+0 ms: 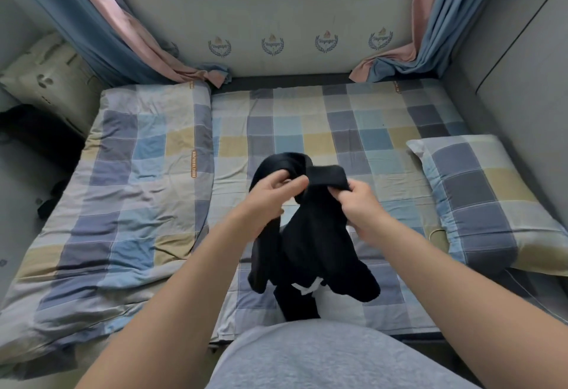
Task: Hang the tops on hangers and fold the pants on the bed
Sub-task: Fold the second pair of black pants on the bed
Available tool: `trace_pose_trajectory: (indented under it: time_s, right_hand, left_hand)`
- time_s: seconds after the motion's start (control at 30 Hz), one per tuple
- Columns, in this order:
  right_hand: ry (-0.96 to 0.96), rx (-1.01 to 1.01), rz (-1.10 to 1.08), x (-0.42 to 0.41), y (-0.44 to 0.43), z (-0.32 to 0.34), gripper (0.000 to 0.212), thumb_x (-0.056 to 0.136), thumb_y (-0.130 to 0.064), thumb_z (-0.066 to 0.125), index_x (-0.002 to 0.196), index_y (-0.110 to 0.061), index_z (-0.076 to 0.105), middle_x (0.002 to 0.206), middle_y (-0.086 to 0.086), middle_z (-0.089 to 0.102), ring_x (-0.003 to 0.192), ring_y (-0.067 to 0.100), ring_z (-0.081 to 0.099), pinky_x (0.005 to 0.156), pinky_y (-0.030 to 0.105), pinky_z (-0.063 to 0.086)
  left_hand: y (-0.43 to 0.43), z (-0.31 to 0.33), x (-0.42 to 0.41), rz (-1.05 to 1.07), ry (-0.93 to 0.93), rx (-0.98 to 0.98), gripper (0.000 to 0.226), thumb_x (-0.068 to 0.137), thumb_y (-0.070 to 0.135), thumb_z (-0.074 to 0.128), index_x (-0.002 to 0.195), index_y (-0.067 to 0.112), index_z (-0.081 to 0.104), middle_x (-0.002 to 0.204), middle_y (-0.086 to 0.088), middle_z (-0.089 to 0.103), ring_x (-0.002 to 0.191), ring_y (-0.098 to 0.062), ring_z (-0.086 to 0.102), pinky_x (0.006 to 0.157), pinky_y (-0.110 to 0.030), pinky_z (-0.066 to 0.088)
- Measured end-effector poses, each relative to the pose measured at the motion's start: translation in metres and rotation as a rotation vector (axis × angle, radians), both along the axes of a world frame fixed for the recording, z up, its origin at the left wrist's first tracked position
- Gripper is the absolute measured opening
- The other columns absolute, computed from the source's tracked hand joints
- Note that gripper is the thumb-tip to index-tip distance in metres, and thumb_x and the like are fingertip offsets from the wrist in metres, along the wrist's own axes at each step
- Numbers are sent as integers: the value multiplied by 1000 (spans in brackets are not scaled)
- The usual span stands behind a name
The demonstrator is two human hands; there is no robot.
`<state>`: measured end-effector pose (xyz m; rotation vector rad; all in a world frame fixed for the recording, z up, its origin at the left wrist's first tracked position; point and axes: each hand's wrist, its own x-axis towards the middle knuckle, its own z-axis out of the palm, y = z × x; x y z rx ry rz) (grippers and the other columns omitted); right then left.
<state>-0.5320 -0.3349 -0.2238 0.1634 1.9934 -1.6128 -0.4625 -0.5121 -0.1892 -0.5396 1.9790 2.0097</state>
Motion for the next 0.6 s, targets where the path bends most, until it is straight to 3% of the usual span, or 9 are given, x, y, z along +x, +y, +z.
trace_pose_trajectory:
  time_s: [0.07, 0.13, 0.27, 0.37, 0.43, 0.53, 0.6]
  right_hand:
    - [-45, -128, -123, -11, -6, 14, 20, 104, -15, 49, 112, -13, 67, 109, 15, 72, 100, 33, 69, 70, 39, 59]
    - [-65, -223, -181, -17, -13, 27, 26, 104, -5, 44, 113, -11, 67, 110, 18, 70, 98, 33, 69, 64, 36, 59]
    - [-132, -383, -262, -20, -20, 47, 27, 102, 0, 44, 120, -3, 63, 111, 20, 67, 97, 30, 67, 62, 33, 59]
    - [-141, -452, -280, -21, -19, 56, 19, 102, -2, 46, 114, -1, 61, 106, 20, 66, 92, 29, 67, 65, 36, 60]
    - [-143, -525, -255, -20, -15, 58, 14, 103, -4, 48, 111, -3, 59, 103, 19, 67, 90, 28, 69, 71, 39, 61]
    - [-125, -530, -114, -16, -2, 53, 21, 101, -15, 54, 122, -13, 59, 116, 9, 72, 106, 26, 70, 83, 44, 60]
    - [-71, -418, 9, -12, 5, 46, 34, 92, -26, 65, 125, -23, 60, 122, 0, 71, 115, 20, 67, 89, 41, 56]
  left_hand:
    - [8, -12, 9, -98, -63, -50, 83, 67, 64, 75, 141, 34, 50, 130, 15, 60, 118, -3, 58, 92, -27, 48]
    - [20, -24, 15, -184, -59, -79, 88, 62, 63, 80, 139, 30, 51, 127, 13, 64, 111, -1, 64, 95, -26, 52]
    - [46, -41, 15, -234, 77, -145, 37, 74, 45, 81, 105, 52, 62, 104, 15, 72, 97, 0, 69, 88, -27, 59]
    - [52, -50, 7, -86, 96, -291, 12, 86, 43, 68, 96, 37, 65, 87, 13, 72, 88, -11, 69, 80, -37, 59]
    - [46, -52, 2, 5, 20, -324, 16, 96, 40, 60, 86, 28, 64, 72, 13, 67, 76, -15, 66, 67, -35, 53]
    - [33, -45, -6, 189, -91, -79, 15, 102, 33, 54, 95, 26, 65, 89, 1, 75, 87, -22, 72, 69, -36, 59]
    - [24, -36, -12, 368, -156, 102, 16, 103, 28, 53, 105, 17, 65, 92, -7, 77, 82, -25, 75, 60, -36, 60]
